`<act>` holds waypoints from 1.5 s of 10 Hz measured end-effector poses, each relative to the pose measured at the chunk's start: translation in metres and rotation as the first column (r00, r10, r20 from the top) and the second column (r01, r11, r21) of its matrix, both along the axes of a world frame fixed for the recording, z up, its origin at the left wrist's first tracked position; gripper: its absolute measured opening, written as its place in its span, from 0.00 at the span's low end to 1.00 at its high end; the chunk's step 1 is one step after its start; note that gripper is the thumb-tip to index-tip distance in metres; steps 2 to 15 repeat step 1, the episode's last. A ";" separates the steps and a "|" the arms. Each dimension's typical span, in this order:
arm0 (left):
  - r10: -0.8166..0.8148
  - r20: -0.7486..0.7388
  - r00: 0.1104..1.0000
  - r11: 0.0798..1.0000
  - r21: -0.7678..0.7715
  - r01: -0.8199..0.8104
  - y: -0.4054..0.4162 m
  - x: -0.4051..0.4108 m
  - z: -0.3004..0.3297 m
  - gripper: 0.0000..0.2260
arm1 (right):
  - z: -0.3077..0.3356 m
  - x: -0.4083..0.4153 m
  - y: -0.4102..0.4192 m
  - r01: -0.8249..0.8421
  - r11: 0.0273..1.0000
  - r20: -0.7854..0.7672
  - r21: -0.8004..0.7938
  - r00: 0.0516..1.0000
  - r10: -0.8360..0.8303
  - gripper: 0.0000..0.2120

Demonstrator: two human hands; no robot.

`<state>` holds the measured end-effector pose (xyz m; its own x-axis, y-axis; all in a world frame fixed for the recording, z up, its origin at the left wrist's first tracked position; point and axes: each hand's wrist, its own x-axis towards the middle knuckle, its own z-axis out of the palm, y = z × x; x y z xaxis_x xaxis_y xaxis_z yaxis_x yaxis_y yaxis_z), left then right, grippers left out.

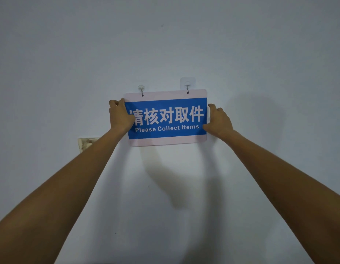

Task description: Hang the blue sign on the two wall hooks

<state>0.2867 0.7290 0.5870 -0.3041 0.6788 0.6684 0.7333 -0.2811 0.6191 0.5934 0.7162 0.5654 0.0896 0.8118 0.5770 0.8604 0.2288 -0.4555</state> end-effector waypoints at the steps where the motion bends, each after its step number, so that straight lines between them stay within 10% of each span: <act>1: -0.033 0.064 0.997 0.998 0.059 0.029 -0.016 0.001 -0.022 0.25 | -0.019 0.003 -0.011 -0.002 1.000 -0.014 -0.010 1.000 0.002 0.35; 15: -0.033 0.064 0.997 0.998 0.059 0.029 -0.016 0.001 -0.022 0.25 | -0.019 0.003 -0.011 -0.002 1.000 -0.014 -0.010 1.000 0.002 0.35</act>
